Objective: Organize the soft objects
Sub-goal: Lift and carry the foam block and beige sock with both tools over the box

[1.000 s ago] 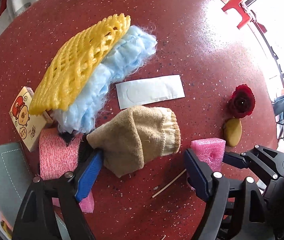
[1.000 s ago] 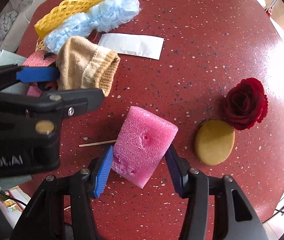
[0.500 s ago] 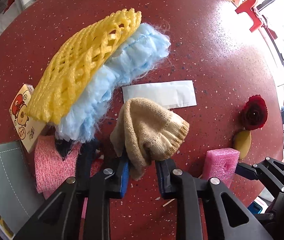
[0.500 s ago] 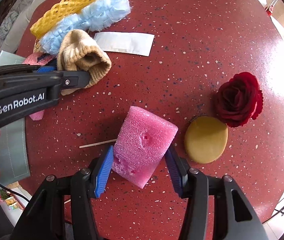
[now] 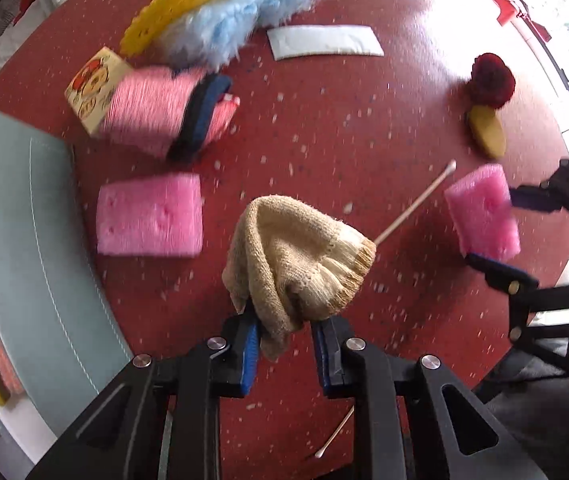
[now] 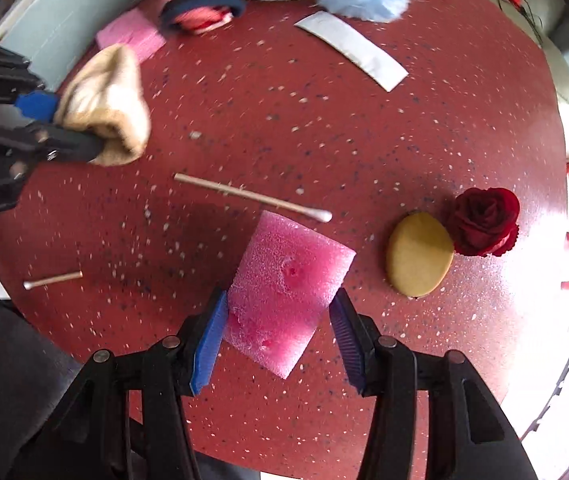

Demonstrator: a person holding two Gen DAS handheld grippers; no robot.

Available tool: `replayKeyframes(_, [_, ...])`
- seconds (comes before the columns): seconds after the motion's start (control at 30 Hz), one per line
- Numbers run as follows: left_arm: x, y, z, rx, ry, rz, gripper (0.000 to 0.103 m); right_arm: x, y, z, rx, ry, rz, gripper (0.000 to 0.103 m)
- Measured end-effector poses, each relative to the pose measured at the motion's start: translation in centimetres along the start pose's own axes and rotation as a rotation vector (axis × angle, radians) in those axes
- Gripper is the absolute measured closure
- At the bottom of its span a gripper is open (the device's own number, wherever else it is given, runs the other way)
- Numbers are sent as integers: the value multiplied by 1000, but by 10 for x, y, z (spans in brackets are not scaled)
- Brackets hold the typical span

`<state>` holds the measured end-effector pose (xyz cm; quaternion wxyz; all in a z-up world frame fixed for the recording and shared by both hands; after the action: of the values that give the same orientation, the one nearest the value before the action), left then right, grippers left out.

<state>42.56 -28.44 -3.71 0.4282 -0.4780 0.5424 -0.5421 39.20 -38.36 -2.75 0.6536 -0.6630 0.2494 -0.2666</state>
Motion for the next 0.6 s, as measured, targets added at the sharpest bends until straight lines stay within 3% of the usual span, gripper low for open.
replayKeyframes(0.1, [8,10,-28,-45,56,35,79,-9,2,4,-4,-15,-23,48])
replayKeyframes(0.2, [10,19,-43,-62,50,34,79,-13,8,12,-22,47,-19,47])
replayKeyframes(0.37, [2,22,-33,-65,18,17,79,1,16,18,-55,148,44,51])
replayKeyframes(0.6, [-10,23,-33,-57,16,-11,79,38,8,11,-48,232,12,51])
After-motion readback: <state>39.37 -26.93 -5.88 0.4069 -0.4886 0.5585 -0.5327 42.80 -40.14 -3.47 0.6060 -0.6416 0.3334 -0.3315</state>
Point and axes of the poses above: each gripper's, at about its wrist camera, not at the fingertips, and y roughly the way its jaws point, x to its right, z to its top, the point moved 5 cm from there along y, roughly the way its jaws point, and after that the axes turned 10 degrees about y, right-handed, at the moved point
